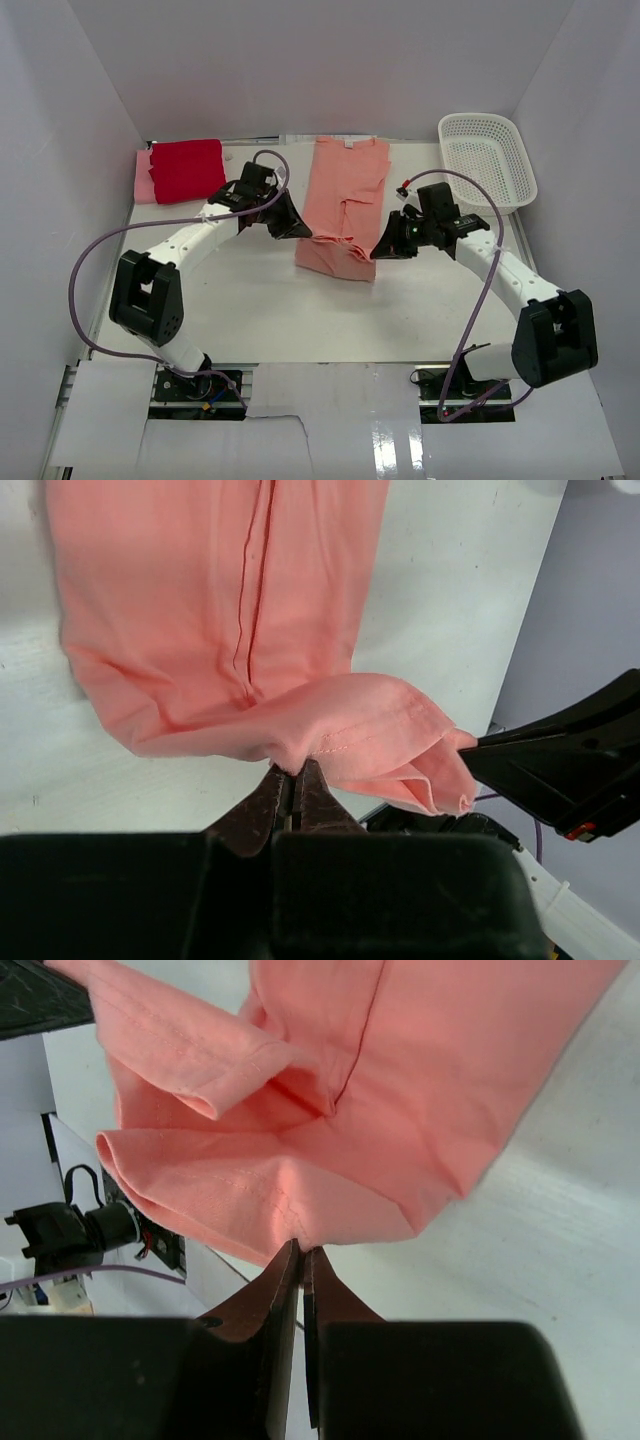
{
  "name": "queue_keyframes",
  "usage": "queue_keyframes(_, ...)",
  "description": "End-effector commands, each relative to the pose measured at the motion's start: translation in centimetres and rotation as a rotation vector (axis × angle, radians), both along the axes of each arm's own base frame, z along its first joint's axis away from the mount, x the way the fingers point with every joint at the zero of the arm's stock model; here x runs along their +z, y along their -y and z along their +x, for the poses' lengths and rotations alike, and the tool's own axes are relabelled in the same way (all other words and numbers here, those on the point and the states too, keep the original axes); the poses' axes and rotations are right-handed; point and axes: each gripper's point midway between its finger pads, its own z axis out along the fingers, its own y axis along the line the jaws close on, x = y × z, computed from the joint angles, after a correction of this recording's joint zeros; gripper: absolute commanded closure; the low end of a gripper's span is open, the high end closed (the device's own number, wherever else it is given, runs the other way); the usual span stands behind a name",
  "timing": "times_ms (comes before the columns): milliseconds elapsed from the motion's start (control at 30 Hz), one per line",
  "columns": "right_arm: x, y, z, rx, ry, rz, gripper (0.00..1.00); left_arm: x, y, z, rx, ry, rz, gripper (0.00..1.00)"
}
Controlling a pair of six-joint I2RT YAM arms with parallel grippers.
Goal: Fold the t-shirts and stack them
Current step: Fold the folded rectangular tshirt in 1/3 of the way
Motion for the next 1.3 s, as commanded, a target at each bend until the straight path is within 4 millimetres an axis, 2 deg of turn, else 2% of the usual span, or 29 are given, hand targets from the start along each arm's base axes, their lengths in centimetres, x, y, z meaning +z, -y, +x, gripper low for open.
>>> queue_keyframes(0, 2.0, 0.3, 3.1, 0.0, 0.1, -0.009, 0.92, 2.0, 0.0, 2.6, 0.001, 0.085, 0.014, 1.0)
queue_keyframes(33, 1.7, 0.4, 3.7, -0.002, 0.093, -0.015, 0.92, 2.0, -0.1, 3.1, 0.008, 0.091, 0.021, 1.0)
queue_keyframes(67, 2.4, 0.2, 4.6, -0.001, 0.116, -0.013, 0.92, 2.8, 0.0, 3.9, 0.011, 0.111, 0.018, 1.0)
queue_keyframes(133, 2.0, 0.5, 5.7, -0.005, 0.112, -0.028, 0.92, 2.2, 0.1, 4.9, 0.016, 0.106, 0.029, 1.0)
queue_keyframes(167, 2.5, 0.6, 6.6, -0.014, 0.13, -0.027, 0.92, 2.9, 0.3, 5.5, 0.017, 0.125, 0.024, 1.0)
queue_keyframes(200, 2.6, 0.7, 7.2, -0.017, 0.136, -0.032, 0.92, 2.3, 0.4, 6.0, 0.018, 0.116, 0.03, 1.0)
queue_keyframes(300, 1.8, 0.9, 8.9, -0.024, 0.132, -0.051, 0.92, 2.7, 0.6, 7.7, 0.023, 0.149, 0.04, 1.0)
queue_keyframes(400, 1.2, 1.0, 10.5, -0.024, 0.134, -0.064, 0.92, 2.3, 0.9, 9.1, 0.023, 0.165, 0.054, 1.0)
queue_keyframes(467, 1.0, 1.1, 11.4, -0.023, 0.141, -0.07, 0.92, 1.3, 1.1, 9.9, 0.026, 0.167, 0.062, 1.0)
queue_keyframes(500, 0.3, 1.2, 11.8, -0.026, 0.129, -0.079, 0.92, 0.9, 1.2, 10.1, 0.028, 0.162, 0.064, 1.0)
queue_keyframes(567, 0.7, 1.2, 12.9, -0.024, 0.151, -0.079, 0.92, 0.1, 1.4, 10.8, 0.025, 0.163, 0.068, 1.0)
queue_keyframes(600, -0.1, 1.3, 13.4, -0.029, 0.137, -0.089, 0.92, -0.2, 1.3, 11.0, 0.029, 0.164, 0.074, 1.0)
queue_keyframes(633, 0.3, 1.2, 14.0, -0.031, 0.15, -0.087, 0.92, -0.2, 1.4, 11.3, 0.029, 0.171, 0.076, 1.0)
queue_keyframes(700, -0.6, 1.2, 14.8, -0.029, 0.144, -0.096, 0.92, -1.0, 1.5, 11.8, 0.03, 0.168, 0.083, 1.0)
queue_keyframes(733, -0.3, 1.1, 15.4, -0.03, 0.154, -0.095, 0.92, -1.0, 1.5, 12.0, 0.03, 0.175, 0.085, 1.0)
queue_keyframes(767, -0.5, 1.1, 15.7, -0.03, 0.155, -0.094, 0.92, -1.5, 1.6, 12.2, 0.029, 0.168, 0.09, 1.0)
queue_keyframes(800, -1.2, 1.0, 16.0, -0.027, 0.142, -0.097, 0.92, -1.7, 1.6, 12.4, 0.033, 0.17, 0.094, 1.0)
queue_keyframes(933, -1.8, 1.0, 17.3, -0.031, 0.145, -0.096, 0.92, -1.9, 1.6, 13.1, 0.041, 0.177, 0.106, 1.0)
queue_keyframes(1267, -2.4, 1.2, 19.0, -0.044, 0.14, -0.091, 0.92, -0.6, 2.1, 15.4, 0.041, 0.223, 0.094, 1.0)
